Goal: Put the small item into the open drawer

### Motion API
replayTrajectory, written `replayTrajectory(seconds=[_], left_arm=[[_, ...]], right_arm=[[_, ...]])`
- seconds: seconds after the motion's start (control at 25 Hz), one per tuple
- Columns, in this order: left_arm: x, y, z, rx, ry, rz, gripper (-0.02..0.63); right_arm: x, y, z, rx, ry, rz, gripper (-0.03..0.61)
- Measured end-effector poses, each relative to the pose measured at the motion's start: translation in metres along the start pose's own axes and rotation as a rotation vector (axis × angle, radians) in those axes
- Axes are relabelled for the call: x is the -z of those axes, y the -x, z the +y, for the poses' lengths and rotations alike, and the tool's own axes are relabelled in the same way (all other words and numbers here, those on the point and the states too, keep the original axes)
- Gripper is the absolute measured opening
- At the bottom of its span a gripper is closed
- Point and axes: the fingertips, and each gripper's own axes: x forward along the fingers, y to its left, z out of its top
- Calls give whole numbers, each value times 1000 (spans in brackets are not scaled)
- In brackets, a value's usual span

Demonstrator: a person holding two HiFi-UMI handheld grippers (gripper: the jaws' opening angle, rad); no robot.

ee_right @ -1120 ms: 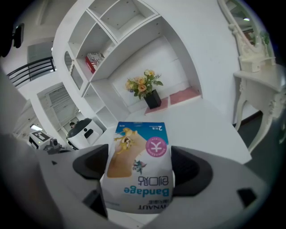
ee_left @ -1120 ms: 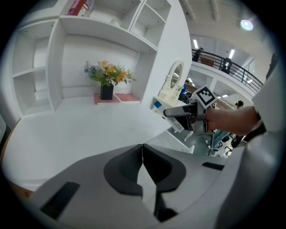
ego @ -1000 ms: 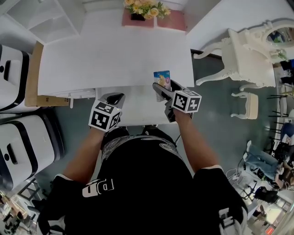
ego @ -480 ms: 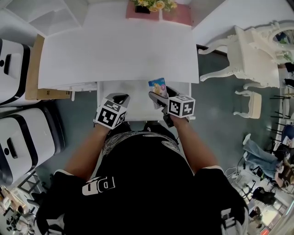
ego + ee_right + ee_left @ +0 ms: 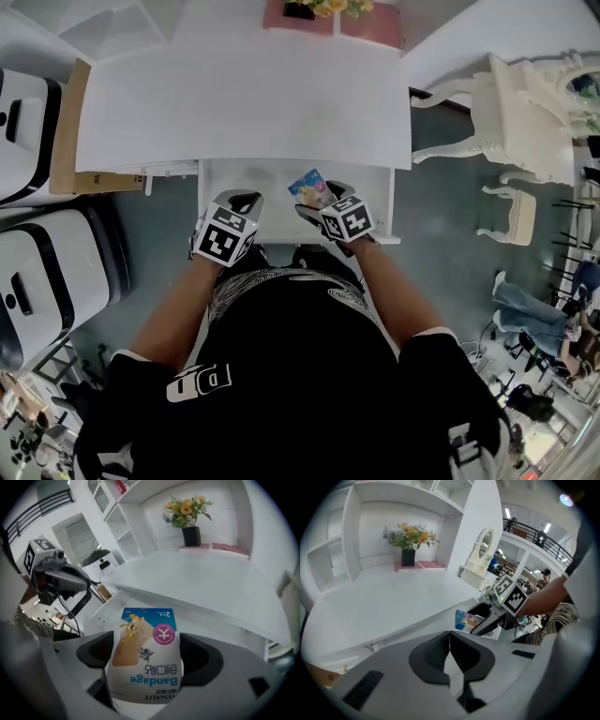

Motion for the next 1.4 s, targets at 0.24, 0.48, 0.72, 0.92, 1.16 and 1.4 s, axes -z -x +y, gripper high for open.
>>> replayTrajectory(seconds=[0.24,0.48,0.72,0.92,1.16,1.4], left_arm=[[7,1,4,-15,28,5,15],[10,7,7,-27,61,-2,15],[15,12,14,-56,88,-7,15],[16,21,18,-77,83,-16,15],[13,27,20,-73,111,-39,15],[15,28,21,-70,117,-37,15]], right_arm=[[23,-28,-3,14,251,153,428],[37,-50,-11,21,460,267,428],[46,-75,-19,28,449,319,428],[44,-90,-21,60,448,317,428],[40,-99,-25,89,409,307,428],[39,-105,-26,101,409,318,428]])
